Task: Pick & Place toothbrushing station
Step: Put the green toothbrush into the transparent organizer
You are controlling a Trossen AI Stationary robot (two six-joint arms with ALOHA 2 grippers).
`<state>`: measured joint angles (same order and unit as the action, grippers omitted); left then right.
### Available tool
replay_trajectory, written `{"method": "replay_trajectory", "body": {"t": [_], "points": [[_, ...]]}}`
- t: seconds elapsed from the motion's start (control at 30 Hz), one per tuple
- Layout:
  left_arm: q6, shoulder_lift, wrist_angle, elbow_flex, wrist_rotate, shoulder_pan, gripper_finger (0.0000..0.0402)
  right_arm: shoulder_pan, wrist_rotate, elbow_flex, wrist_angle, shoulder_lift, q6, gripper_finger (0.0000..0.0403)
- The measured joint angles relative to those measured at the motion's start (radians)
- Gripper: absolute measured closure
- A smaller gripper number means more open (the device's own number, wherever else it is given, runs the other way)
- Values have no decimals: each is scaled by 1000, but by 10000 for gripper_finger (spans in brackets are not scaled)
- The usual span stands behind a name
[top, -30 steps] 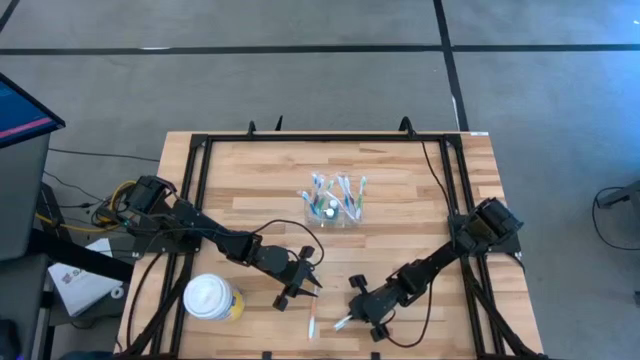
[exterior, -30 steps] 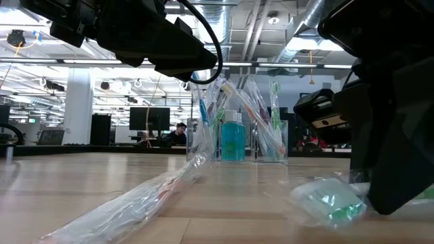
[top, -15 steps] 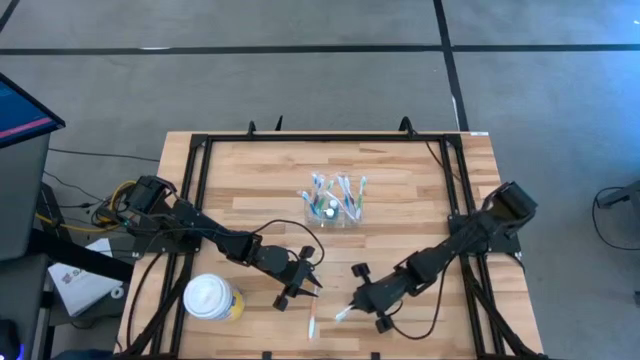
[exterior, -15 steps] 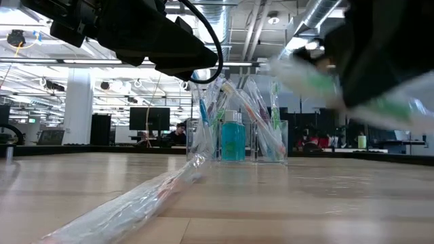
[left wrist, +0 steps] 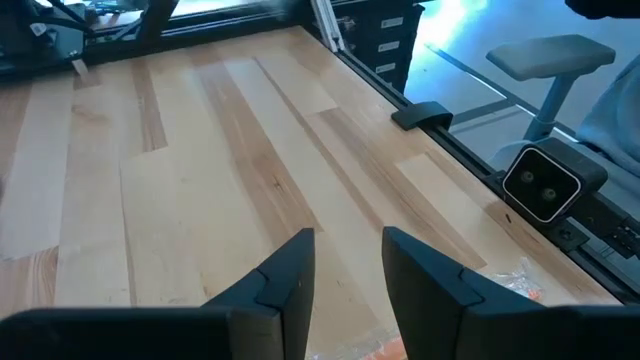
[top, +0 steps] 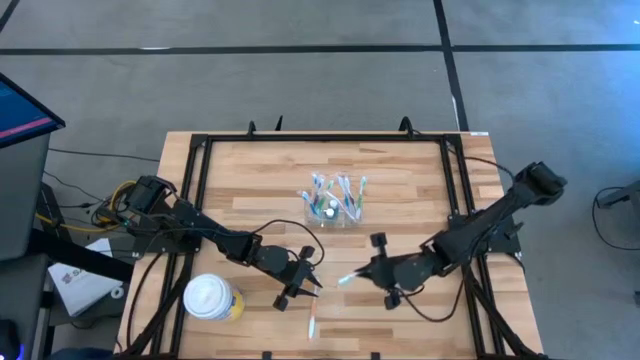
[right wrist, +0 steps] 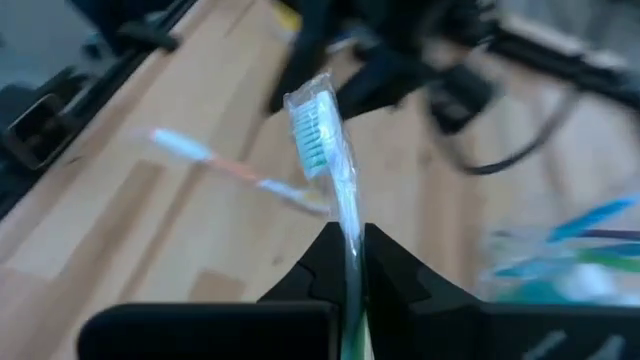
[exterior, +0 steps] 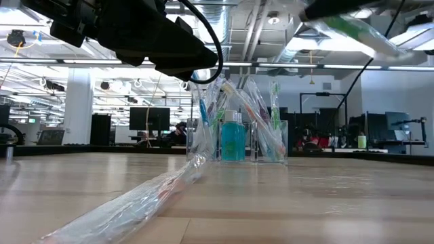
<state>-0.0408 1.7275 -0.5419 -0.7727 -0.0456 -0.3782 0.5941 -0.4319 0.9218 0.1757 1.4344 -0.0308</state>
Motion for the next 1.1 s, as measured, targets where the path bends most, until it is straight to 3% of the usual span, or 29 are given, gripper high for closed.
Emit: {"method": "replay_trajectory", "body": {"t": [0.33, 0.53, 0.7, 0.87, 1.1], "points": [[5, -5, -23, 0, 1, 0, 289, -7, -276, 1, 24, -123, 42, 394], [20, -6, -28, 0, 58, 0, 289, -61, -403, -56, -2, -186, 35, 394], [23, -6, -28, 0, 61, 0, 289, -117, -404, -205, -223, -287, 91, 394], [23, -6, -30, 0, 83, 0, 289, -160, -372, -380, -558, -387, 193, 394], [23, -6, -111, 0, 296, 0, 289, -246, -186, -535, -922, -414, 223, 394]]}}
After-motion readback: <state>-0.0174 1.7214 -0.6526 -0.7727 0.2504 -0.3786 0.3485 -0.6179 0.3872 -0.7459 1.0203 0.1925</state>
